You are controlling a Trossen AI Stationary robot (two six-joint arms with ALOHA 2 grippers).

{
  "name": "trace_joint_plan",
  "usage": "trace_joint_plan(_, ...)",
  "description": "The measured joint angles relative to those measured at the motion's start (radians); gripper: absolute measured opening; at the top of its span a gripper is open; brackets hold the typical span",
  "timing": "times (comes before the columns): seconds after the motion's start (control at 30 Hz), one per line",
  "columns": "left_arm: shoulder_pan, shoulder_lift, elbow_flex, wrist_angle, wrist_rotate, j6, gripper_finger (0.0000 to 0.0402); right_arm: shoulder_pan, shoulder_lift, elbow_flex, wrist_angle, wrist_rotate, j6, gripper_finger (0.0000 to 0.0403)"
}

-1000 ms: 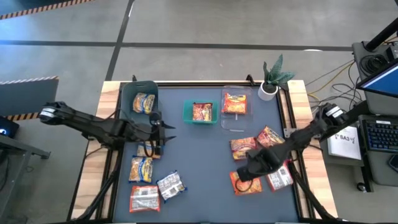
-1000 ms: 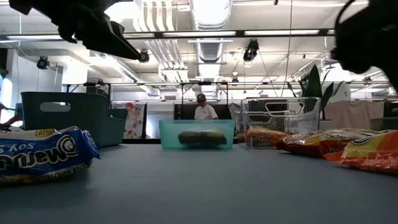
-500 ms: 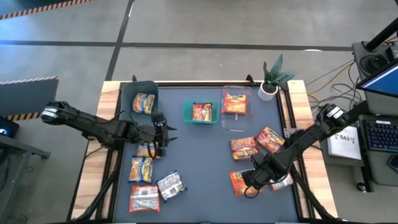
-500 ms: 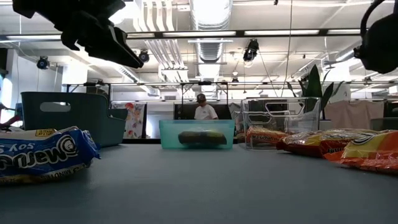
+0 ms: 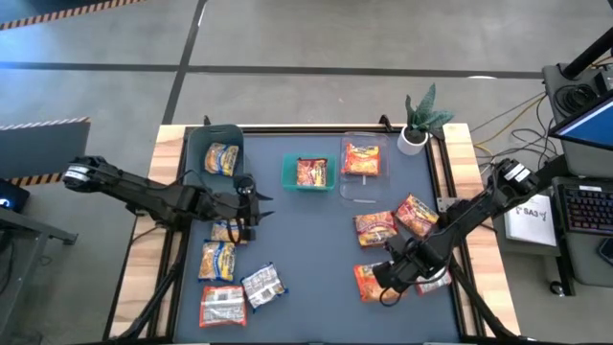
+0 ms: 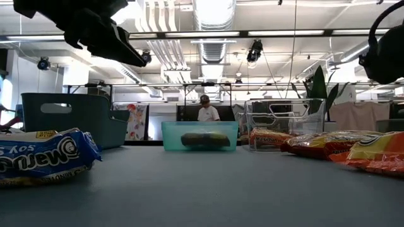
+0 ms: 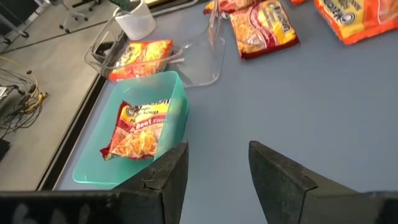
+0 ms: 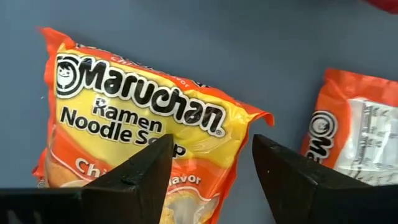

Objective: Sort Maruchan noodles
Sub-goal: Put the orange noodle pack into the transparent bin

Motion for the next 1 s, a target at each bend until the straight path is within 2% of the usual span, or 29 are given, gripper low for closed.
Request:
trace_joint_plan(0.47, 0.0, 0.0, 0.0, 0.059, 0.0, 0.006, 0.0151, 0.0, -0.004, -0.001, 0.079, 0.069, -0.028, 0.0019)
trace_joint_plan(0.73, 0.0, 0.0, 0.0, 0.106, 0.0, -0.007, 0.0151, 0.0, -0.058, -0.001, 0.119, 0.151, -0.072, 0.0008)
trace_joint_plan(1.0, 0.0, 0.0, 0.0, 0.155, 0.0, -0.037, 0.0151, -0.008, -0.151, -0.001, 0.227, 0.378, -0.224, 0.0008)
